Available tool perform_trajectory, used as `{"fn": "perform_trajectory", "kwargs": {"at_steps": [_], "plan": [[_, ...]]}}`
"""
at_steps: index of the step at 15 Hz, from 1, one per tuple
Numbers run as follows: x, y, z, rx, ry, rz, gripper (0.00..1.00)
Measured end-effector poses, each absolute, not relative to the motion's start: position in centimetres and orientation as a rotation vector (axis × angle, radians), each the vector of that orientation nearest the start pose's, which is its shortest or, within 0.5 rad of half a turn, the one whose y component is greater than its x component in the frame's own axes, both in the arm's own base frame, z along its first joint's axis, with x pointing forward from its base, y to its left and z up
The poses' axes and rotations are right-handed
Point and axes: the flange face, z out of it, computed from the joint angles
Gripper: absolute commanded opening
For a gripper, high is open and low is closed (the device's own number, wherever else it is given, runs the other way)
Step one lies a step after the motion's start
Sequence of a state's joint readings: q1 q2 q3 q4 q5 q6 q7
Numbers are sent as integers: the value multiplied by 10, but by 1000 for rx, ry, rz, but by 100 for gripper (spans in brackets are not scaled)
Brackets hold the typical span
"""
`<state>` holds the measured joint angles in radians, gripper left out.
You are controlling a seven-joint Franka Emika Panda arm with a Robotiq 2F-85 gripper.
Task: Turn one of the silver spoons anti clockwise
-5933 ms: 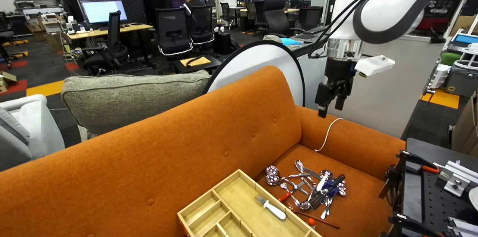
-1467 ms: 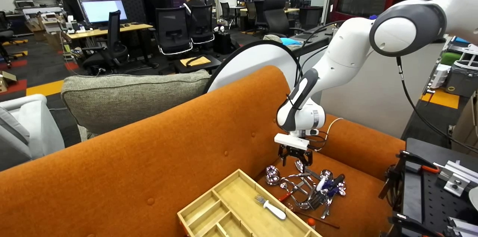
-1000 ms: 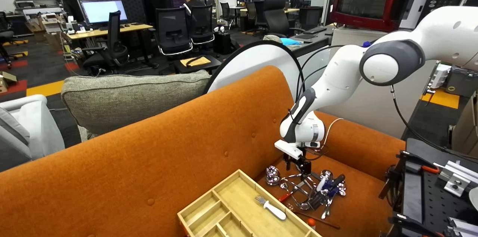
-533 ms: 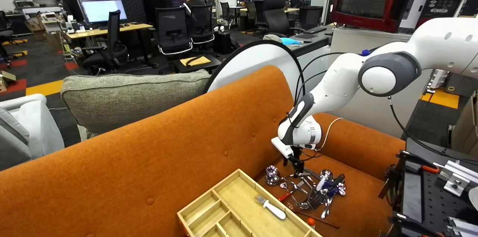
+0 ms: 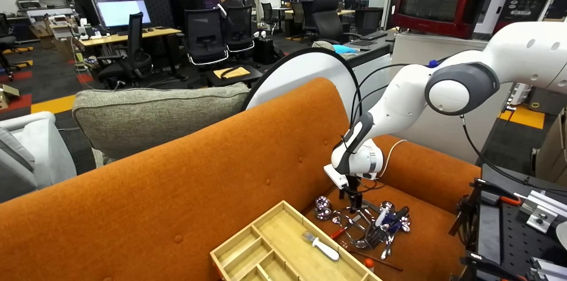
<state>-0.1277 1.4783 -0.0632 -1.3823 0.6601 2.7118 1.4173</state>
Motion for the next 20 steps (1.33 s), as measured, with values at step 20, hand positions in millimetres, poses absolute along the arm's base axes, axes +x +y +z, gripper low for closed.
{"fn": "perform_trajectory", "kwargs": {"at_steps": [20], "plan": [[551,-120,-187,-1374,2817,178,100]]}}
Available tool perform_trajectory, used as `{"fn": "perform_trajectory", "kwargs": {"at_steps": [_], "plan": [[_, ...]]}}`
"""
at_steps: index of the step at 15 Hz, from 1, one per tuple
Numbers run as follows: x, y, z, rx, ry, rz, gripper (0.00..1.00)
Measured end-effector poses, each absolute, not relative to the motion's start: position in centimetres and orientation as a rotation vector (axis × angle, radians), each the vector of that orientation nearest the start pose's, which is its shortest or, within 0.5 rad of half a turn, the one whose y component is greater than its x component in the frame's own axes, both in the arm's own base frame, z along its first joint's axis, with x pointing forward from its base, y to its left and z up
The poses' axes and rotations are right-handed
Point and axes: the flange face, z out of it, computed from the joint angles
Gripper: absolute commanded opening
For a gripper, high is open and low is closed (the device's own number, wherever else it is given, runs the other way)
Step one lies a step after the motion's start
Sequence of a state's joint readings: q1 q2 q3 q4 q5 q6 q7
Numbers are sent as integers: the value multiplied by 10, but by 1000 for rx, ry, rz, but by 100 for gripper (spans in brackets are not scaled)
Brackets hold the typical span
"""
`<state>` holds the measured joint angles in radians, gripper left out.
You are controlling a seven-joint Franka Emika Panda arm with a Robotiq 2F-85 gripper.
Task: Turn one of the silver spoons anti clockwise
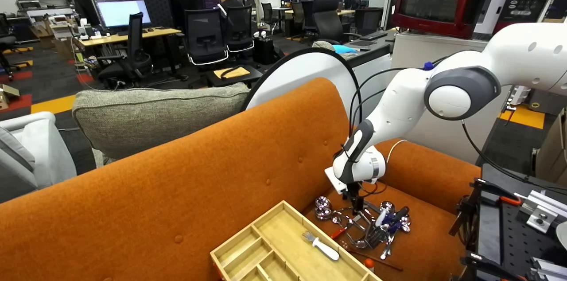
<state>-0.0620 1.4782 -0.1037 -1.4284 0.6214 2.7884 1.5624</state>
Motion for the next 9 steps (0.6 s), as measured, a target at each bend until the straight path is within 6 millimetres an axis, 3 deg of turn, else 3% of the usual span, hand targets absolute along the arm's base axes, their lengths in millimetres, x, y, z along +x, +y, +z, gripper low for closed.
{"fn": "perform_trajectory", "kwargs": {"at_steps": [5,6,9], "plan": [[559,-107,-185,-1388,2830,157,100],[560,-107,-184,-1391,2835,148,80],[561,-110,-183,-1396,2856,119,58]]}}
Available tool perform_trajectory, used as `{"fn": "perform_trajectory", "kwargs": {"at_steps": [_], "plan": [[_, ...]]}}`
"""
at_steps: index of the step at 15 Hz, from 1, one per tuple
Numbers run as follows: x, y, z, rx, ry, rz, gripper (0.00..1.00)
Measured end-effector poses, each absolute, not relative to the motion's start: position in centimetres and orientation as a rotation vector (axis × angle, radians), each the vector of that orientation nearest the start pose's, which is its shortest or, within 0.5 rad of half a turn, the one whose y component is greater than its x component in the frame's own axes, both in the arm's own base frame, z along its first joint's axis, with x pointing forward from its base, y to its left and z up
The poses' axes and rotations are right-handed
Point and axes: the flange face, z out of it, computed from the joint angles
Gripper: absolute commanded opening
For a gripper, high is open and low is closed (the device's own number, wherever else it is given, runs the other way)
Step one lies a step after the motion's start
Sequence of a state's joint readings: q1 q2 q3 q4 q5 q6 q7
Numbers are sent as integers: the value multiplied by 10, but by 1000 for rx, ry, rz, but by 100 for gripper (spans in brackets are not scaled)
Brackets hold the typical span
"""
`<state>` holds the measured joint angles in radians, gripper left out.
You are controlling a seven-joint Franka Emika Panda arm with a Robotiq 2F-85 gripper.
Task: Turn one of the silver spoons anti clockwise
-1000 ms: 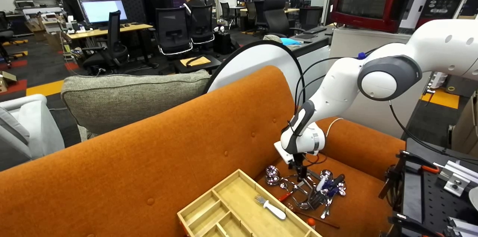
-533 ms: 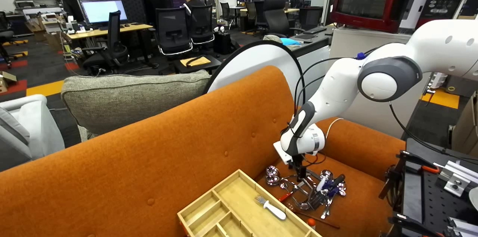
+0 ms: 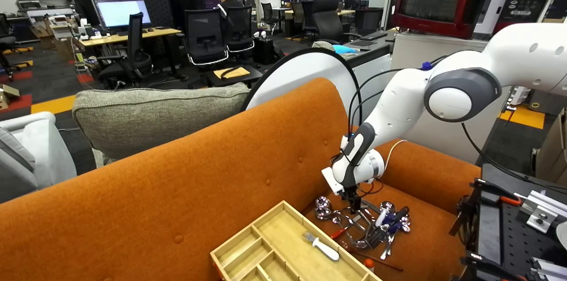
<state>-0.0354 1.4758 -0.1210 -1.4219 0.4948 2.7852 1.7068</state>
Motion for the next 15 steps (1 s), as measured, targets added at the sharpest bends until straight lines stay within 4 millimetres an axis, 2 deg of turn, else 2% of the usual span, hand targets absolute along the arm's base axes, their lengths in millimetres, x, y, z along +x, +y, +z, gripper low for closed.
{"fn": "perform_trajectory", "kwargs": {"at_steps": [8,10,15], "plan": [[558,-107,-186,-1442,2894,148,2],[557,-106,-186,-1449,2898,161,0],[556,-106,-187,-1446,2914,188,3]]}}
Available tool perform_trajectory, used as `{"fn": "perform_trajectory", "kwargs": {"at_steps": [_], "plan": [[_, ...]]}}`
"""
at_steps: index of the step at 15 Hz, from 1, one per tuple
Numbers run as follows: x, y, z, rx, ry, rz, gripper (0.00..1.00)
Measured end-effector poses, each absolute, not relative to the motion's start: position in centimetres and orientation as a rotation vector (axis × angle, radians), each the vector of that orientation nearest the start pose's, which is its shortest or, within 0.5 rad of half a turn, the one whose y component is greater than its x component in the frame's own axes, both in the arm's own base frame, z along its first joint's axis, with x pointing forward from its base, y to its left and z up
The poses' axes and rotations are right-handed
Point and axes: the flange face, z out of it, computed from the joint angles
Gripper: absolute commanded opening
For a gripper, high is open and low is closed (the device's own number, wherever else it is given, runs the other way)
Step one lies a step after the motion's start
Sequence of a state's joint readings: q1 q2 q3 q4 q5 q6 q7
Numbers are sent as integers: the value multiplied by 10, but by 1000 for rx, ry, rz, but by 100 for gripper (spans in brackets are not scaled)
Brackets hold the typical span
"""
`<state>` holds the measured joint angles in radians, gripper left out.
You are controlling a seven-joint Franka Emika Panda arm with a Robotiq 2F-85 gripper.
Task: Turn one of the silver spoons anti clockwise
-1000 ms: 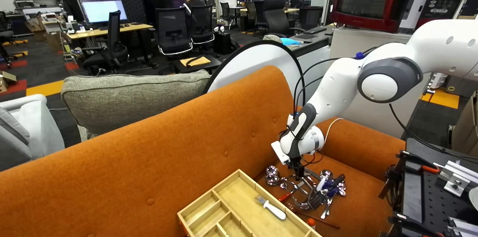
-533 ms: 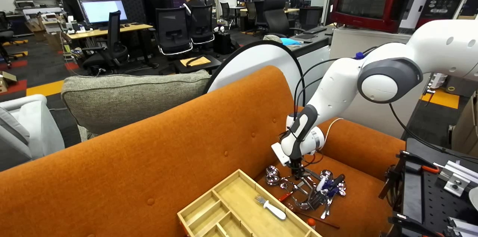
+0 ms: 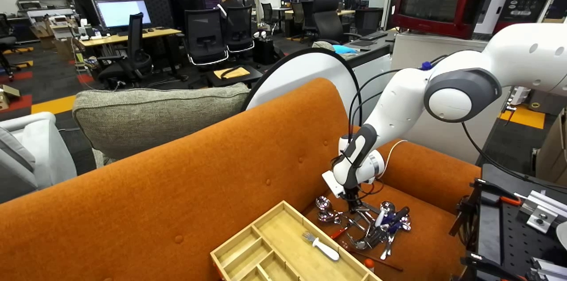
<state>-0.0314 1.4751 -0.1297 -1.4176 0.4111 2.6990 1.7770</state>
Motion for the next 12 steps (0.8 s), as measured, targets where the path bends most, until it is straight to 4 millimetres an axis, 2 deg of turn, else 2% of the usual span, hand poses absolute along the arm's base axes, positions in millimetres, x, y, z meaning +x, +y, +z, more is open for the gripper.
{"fn": "perform_trajectory", "kwargs": {"at_steps": [6,9,12], "plan": [[560,-114,-184,-1416,2917,177,3],[572,-126,-177,-1405,2876,165,3],[580,-126,-173,-1444,2786,209,3]]}}
